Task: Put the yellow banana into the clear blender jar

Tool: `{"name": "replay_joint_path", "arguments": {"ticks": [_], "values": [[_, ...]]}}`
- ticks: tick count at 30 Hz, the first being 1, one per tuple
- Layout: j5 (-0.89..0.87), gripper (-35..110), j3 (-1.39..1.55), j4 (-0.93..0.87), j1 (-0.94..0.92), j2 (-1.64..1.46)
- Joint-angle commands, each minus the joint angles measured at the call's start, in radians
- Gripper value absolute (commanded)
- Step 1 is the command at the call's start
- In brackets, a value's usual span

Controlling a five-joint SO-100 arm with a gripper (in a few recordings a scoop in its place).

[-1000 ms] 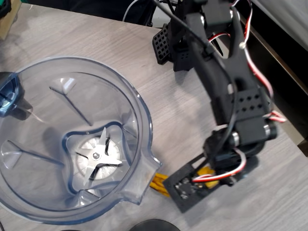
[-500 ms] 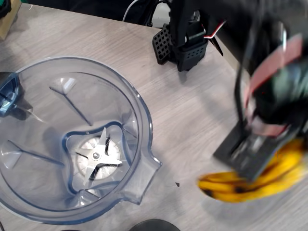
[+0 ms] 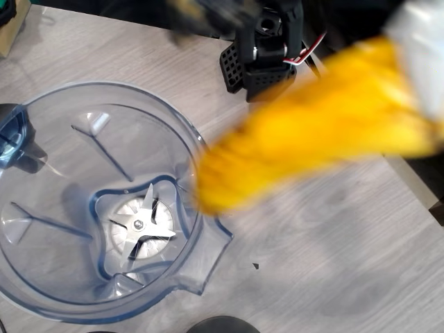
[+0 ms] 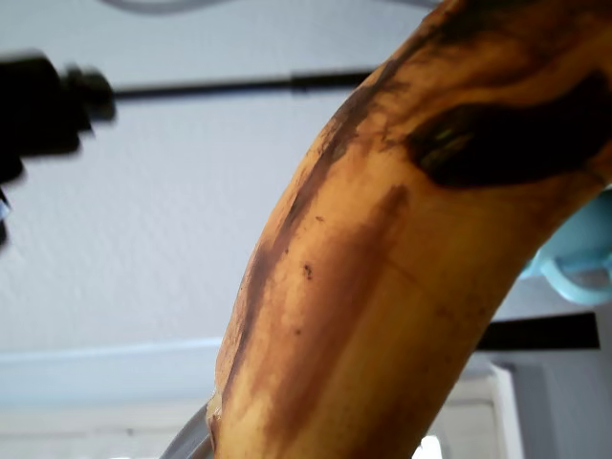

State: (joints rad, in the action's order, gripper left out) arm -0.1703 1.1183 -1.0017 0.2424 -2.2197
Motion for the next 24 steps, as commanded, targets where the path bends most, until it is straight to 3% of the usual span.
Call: {"name": "replay_joint_path", "arguments": {"ticks": [1, 8, 11, 15, 24], "values": [[-0.067, 0, -0.046, 0.041, -0.195, 0.014], [-0.092, 0, -0.025, 0.023, -0.396, 0.253], [-0.092, 13, -0.023, 0.009, -0.434, 0.344], [-0.084, 25, -0.023, -0.051, -0.428, 0.391], [-0.023, 25, -0.035, -0.21, -0.379, 0.408]]}}
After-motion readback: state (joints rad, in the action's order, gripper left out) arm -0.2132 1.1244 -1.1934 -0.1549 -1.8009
